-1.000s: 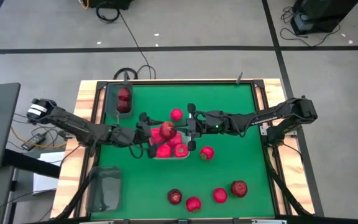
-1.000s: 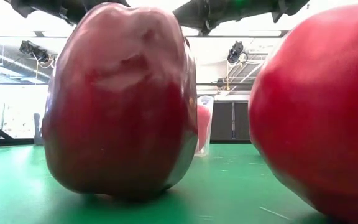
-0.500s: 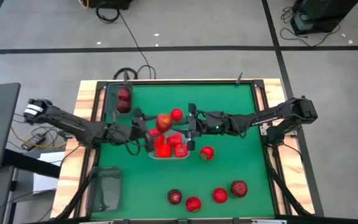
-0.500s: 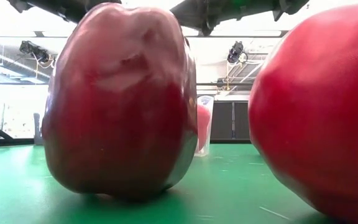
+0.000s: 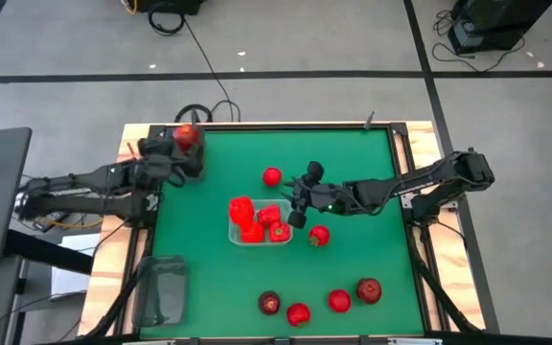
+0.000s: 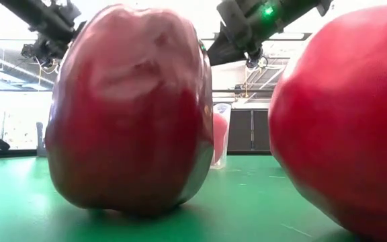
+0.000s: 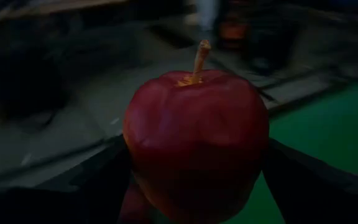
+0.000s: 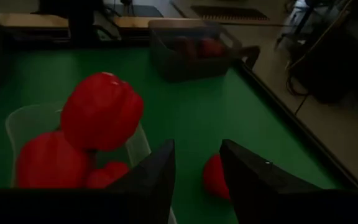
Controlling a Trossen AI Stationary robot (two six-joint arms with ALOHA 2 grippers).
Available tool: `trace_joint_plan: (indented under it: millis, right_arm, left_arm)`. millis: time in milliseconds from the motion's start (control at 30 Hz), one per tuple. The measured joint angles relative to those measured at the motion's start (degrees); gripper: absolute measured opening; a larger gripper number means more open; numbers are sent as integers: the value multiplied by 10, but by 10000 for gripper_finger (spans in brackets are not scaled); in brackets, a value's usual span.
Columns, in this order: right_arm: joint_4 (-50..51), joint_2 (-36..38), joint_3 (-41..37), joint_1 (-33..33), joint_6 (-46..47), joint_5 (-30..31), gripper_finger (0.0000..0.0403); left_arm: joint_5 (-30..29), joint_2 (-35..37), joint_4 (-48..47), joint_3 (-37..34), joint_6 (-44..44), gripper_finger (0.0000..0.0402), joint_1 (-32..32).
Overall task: Sort produce into baskets
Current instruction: Put the red apple into the top black bin
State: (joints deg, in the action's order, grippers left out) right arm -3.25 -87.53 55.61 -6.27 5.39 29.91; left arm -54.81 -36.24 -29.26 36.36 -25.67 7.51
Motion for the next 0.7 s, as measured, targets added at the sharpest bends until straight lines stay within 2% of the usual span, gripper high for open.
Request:
trace_joint_plan:
  millis: [100,333,567,700]
  right_arm:
    - [-8,0,0,-7,-7,0,142]
    - [-5,0,0,-20,-9,0,143]
    - [-5,0,0,-37,-6,0,143]
    - [3,0,0,-45,-4,0,144]
  left_arm:
    - [1,-2,-38,-10,-67,345,54]
    - [14,-68,-78,-20,-140,336,158]
    - [73,-175,-50,-20,-126,341,251]
    - [79,-219,-22,-20,-93,355,294]
